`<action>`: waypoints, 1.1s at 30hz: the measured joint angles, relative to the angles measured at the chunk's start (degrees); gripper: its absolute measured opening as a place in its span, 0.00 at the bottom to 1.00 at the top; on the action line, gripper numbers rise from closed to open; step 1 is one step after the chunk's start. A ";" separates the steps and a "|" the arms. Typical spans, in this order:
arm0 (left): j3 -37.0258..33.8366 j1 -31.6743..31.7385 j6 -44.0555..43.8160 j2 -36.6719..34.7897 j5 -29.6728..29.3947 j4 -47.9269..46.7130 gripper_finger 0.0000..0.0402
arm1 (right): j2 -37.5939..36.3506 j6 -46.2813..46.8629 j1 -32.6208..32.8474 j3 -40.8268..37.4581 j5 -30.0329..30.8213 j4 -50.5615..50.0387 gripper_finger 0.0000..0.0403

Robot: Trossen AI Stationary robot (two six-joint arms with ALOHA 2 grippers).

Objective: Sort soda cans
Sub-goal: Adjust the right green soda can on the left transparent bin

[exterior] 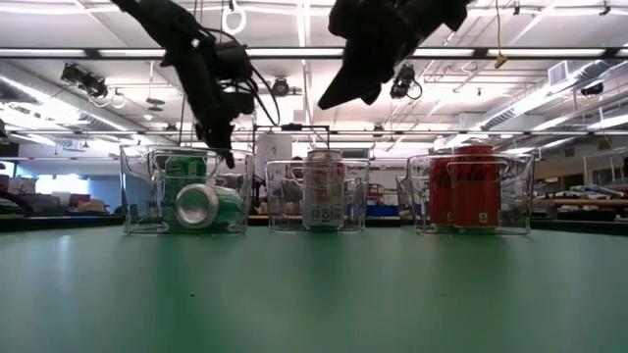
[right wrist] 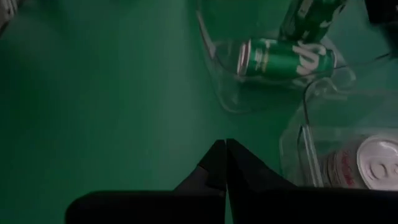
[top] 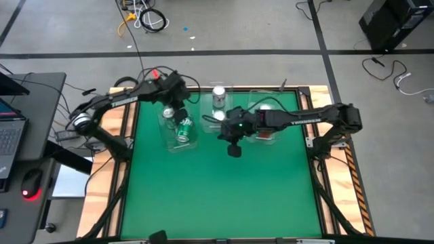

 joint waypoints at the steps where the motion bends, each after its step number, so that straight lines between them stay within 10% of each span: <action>1: 0.85 0.71 0.63 1.07 0.26 0.15 0.00 | 0.11 0.09 0.00 -1.01 -0.05 2.32 0.00; 8: 4.48 2.88 6.72 7.09 5.80 -2.80 0.00 | 9.81 -0.18 2.34 0.22 -0.83 19.37 0.00; 33: 4.98 3.54 11.93 14.05 7.93 -4.71 0.00 | 31.01 -0.98 0.25 20.76 1.60 11.77 0.00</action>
